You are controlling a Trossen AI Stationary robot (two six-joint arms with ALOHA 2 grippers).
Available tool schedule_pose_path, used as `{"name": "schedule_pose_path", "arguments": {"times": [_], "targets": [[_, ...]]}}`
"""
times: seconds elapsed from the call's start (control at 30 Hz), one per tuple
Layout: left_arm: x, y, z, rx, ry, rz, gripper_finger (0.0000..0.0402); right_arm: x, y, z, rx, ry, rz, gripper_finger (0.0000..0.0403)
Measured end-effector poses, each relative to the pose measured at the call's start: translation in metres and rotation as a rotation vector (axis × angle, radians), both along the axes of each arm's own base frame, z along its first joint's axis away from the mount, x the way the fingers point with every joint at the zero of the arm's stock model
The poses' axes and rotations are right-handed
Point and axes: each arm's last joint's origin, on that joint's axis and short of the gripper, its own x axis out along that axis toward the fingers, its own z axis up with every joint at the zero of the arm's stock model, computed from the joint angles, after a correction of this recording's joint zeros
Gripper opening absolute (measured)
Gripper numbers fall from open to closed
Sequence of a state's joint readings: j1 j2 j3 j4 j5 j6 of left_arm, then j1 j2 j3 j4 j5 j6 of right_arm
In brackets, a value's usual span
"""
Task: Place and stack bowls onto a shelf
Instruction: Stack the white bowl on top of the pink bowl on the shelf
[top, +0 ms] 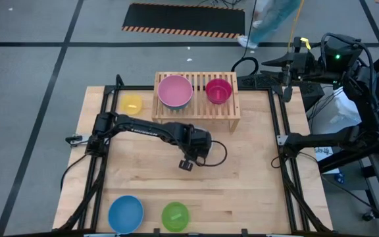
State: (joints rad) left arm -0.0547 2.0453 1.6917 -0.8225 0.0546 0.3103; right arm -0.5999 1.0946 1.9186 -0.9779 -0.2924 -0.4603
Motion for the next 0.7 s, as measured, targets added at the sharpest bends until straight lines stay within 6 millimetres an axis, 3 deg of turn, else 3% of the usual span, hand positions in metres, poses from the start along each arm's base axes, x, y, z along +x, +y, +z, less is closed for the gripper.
{"name": "schedule_pose_path", "arguments": {"times": [0.7], "targets": [[0.0001, -0.0011, 0.0002, -0.074, 0.007, 0.06, 0.009, 0.0, 0.0, 0.0, -0.029, 0.009, 0.007, 0.0102]]}}
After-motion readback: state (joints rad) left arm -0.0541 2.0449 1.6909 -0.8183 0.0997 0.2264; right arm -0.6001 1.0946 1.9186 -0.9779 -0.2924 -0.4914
